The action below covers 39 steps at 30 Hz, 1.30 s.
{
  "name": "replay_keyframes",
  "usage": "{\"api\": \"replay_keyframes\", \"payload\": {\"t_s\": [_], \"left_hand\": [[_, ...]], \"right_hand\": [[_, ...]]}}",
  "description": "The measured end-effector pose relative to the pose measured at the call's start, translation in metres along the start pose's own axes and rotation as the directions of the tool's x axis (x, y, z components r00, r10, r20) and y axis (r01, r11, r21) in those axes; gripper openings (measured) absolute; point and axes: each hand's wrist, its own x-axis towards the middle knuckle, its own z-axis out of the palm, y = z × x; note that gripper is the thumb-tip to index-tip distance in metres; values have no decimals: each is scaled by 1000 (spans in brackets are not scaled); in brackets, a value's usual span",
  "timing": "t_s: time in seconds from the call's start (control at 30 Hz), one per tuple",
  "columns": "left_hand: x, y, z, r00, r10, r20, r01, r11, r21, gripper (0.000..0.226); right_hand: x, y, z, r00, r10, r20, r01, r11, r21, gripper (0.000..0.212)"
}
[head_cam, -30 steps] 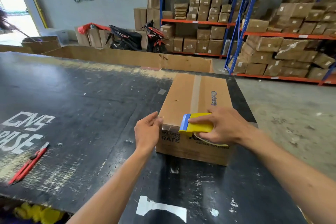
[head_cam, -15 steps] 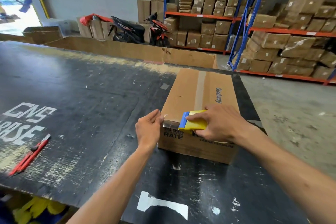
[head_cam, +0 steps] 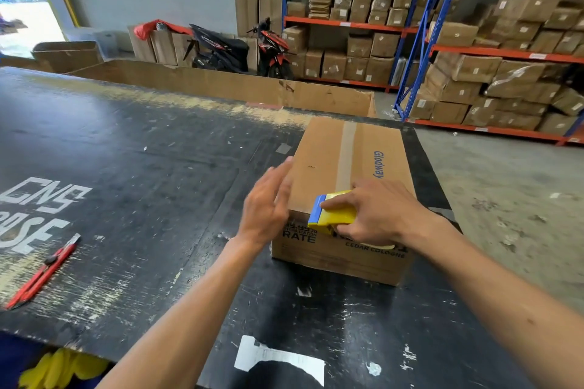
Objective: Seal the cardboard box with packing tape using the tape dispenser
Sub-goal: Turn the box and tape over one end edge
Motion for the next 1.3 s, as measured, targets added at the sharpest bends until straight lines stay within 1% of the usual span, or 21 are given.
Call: {"api": "replay_keyframes", "payload": {"t_s": [0.03,0.07,0.1,0.2,0.3,0.4,0.47,0.57,0.67,0.77,0.83,0.93,1.07,1.13,1.2,1.27,1.3], "left_hand": [[3,-2,9,994,74,85,-76,997,28,43],[5,-7,19,983,122,136,-131,990,56,44],[7,-12,27,977,155,147,-171,980,103,45],[5,-27,40,966,245,78,-257,915,309,51],[4,-34,38,927,357,113,-373,851,370,52],[4,-33,36,903,411,127,-424,805,415,52],[4,-33,37,907,396,145,-418,797,436,51],[6,-35,34,922,336,190,-386,807,447,51],[7,-32,31,932,293,213,-360,820,445,51],[7,-27,34,919,315,235,-390,807,443,47],[7,-24,36,909,330,254,-413,797,440,47],[6,-23,31,887,310,341,-443,778,446,55],[10,-21,27,832,305,464,-520,718,462,63],[13,-20,27,785,296,545,-578,667,470,70],[18,-17,26,713,337,615,-677,558,479,75],[25,-13,27,615,389,686,-776,452,439,75],[28,-12,29,561,406,722,-816,416,401,73]], "right_hand": [[0,0,-1,1000,3,3,-3,1000,2,51],[1,0,-1,1000,4,4,-4,1000,2,52],[1,0,-1,1000,5,2,-5,1000,0,52],[1,0,0,1000,6,-6,-6,1000,-14,52],[4,-4,0,1000,2,5,-2,1000,-26,53],[4,-7,-3,1000,-9,6,9,999,-53,53],[3,-5,-4,1000,-21,0,21,998,-64,54],[-4,3,-6,999,-49,-1,49,997,-58,57],[-21,21,-13,998,-64,9,65,993,-101,59],[-38,35,-19,998,-50,24,54,985,-166,60],[-38,32,-13,998,-39,44,48,973,-225,59],[-30,24,-5,997,-21,74,38,970,-239,57],[-29,27,-9,990,-21,141,54,971,-231,58],[-29,27,-9,987,-28,157,65,969,-237,59],[-30,28,-8,985,-38,166,80,964,-252,59],[-31,30,-6,984,-41,173,85,963,-256,60],[-32,31,-6,984,-43,171,86,963,-257,60]]}}
